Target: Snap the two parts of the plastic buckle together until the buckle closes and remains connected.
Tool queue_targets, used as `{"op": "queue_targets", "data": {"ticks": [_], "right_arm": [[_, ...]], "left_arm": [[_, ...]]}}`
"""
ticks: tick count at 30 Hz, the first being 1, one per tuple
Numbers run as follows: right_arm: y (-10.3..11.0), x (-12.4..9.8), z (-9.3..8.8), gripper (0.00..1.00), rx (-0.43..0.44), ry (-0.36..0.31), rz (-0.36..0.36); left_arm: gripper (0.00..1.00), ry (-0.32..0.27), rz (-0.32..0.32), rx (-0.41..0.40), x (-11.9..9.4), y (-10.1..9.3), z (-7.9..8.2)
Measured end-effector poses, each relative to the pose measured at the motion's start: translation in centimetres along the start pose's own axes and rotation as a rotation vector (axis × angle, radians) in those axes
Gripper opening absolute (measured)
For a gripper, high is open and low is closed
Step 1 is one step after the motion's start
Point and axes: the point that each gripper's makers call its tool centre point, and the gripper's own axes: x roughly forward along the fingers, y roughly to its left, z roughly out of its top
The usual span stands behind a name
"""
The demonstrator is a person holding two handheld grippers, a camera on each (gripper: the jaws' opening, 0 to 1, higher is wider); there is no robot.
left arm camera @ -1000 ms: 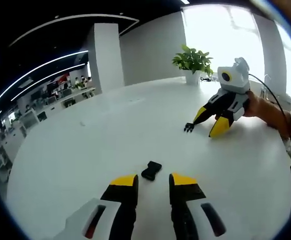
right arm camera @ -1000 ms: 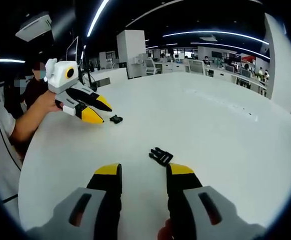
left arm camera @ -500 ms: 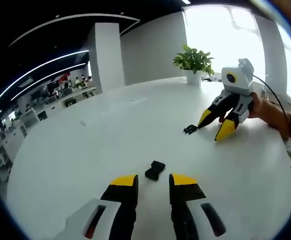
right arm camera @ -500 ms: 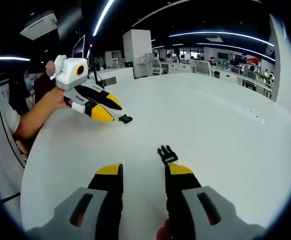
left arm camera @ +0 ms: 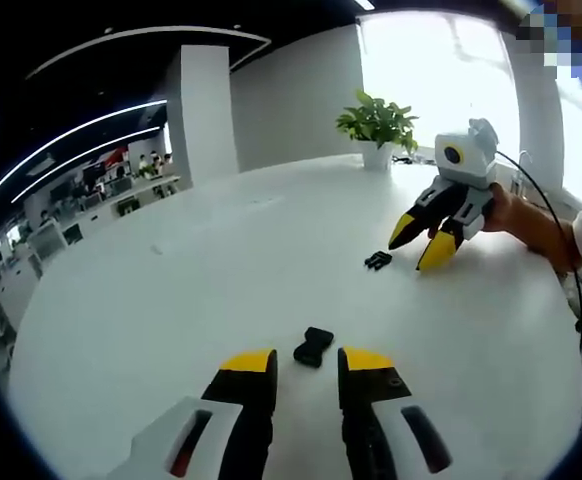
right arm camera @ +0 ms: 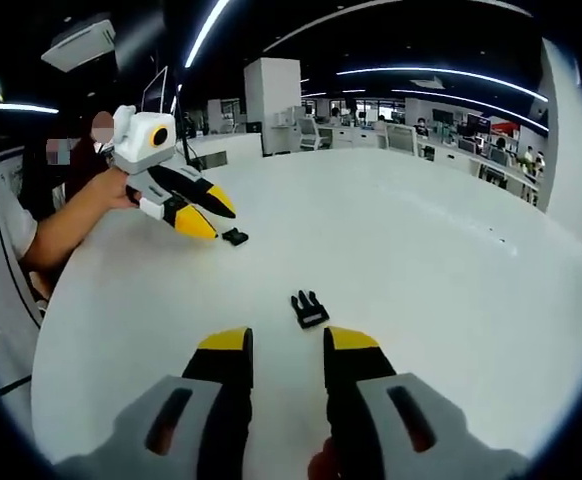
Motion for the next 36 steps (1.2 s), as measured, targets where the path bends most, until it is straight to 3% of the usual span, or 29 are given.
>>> {"op": "queue_targets", "data": {"ticks": [13, 22, 36], "right_arm": [[-0.7, -0.3, 0.7, 0.24, -0.037, -0.022, 0.001], [-0.7, -0.8, 1.1, 0.25, -0.042, 0.005, 0.021], [-0.6, 0.4, 1.0, 0.24, -0.115, 0.058, 0.083]], "left_arm": [[0.23, -0.03, -0.072, -0.003, 0.2, 0.3, 0.7], [0.23, 0.002, -0.091, 0.058, 0.3, 0.4, 0.6], [0.23, 0.031, -0.111, 0.121, 0.8, 0.3, 0.0]]}}
